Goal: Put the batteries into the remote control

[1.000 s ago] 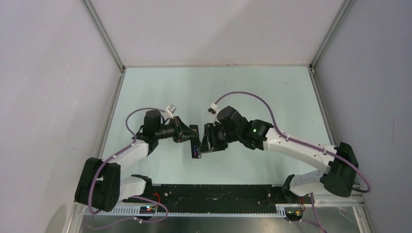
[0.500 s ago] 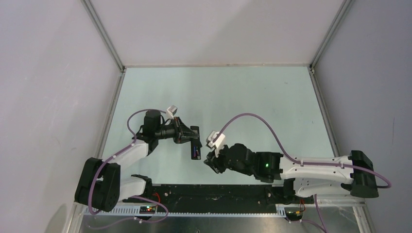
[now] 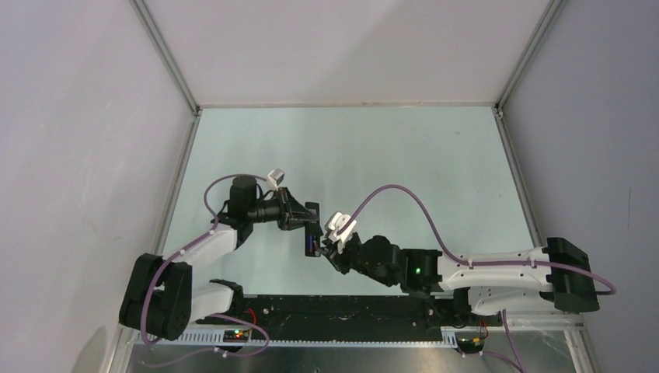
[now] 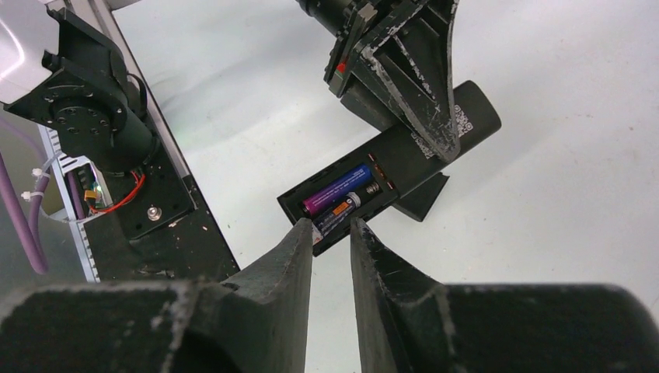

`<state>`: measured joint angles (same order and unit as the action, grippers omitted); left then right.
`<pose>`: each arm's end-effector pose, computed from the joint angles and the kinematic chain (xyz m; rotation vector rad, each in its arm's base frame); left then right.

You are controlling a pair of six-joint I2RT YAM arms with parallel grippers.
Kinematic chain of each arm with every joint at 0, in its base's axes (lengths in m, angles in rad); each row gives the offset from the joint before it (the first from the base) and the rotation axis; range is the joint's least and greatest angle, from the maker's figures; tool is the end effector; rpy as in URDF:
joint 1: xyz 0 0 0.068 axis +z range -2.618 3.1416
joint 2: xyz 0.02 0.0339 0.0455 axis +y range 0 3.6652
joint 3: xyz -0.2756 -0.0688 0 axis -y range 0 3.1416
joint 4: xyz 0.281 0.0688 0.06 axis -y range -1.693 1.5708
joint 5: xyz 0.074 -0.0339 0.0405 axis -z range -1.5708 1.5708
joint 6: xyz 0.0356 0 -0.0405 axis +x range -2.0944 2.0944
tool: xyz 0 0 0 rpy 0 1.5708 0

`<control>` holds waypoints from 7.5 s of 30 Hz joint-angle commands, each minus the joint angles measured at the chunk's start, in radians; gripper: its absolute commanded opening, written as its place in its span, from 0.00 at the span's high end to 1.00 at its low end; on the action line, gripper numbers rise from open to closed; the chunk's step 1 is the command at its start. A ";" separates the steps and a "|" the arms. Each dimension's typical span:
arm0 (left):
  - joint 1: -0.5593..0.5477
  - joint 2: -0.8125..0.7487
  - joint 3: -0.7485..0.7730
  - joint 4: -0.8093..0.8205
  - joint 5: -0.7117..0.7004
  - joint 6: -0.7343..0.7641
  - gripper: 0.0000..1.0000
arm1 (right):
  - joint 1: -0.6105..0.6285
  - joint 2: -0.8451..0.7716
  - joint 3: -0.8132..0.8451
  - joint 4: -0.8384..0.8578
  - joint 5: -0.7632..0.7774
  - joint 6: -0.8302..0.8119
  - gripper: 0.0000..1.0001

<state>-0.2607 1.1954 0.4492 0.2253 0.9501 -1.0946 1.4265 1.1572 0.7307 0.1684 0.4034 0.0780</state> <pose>0.2323 -0.0919 0.1761 -0.3018 2.3556 -1.7384 0.0560 0.2880 0.2770 -0.9229 1.6193 0.6941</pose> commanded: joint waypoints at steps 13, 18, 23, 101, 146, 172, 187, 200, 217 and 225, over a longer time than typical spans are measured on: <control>-0.003 -0.014 0.048 0.028 0.029 0.019 1.00 | 0.010 0.040 -0.002 0.028 0.015 0.044 0.69; -0.003 -0.015 0.048 0.027 0.030 0.017 1.00 | 0.005 0.047 -0.001 0.012 0.029 0.063 0.71; -0.004 -0.014 0.048 0.027 0.028 0.015 1.00 | 0.002 0.052 -0.001 -0.001 0.037 0.081 0.73; -0.008 -0.040 0.046 0.025 0.038 0.047 1.00 | -0.060 0.163 0.110 -0.113 0.111 0.210 0.89; -0.042 -0.146 0.082 0.017 0.092 0.108 1.00 | -0.239 0.308 0.251 -0.329 -0.220 0.472 0.92; -0.037 -0.218 0.142 -0.046 -0.039 0.228 1.00 | -0.207 0.046 0.192 -0.461 0.006 0.635 0.85; -0.037 -0.394 0.201 -0.052 0.002 0.304 1.00 | -0.272 0.005 0.148 -0.085 -0.520 0.556 0.37; -0.039 -0.483 0.238 -0.053 0.096 0.313 1.00 | -0.297 0.040 0.148 0.028 -0.665 0.587 0.55; -0.040 -0.506 0.234 -0.053 0.108 0.297 1.00 | -0.310 0.081 0.148 0.054 -0.669 0.621 0.83; -0.039 -0.484 0.222 -0.052 0.073 0.273 1.00 | -0.312 0.079 0.148 0.028 -0.650 0.637 0.79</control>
<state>-0.2989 0.7109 0.6437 0.1455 1.0332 -0.8001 1.1263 1.2324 0.8753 0.1986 -0.2802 0.6933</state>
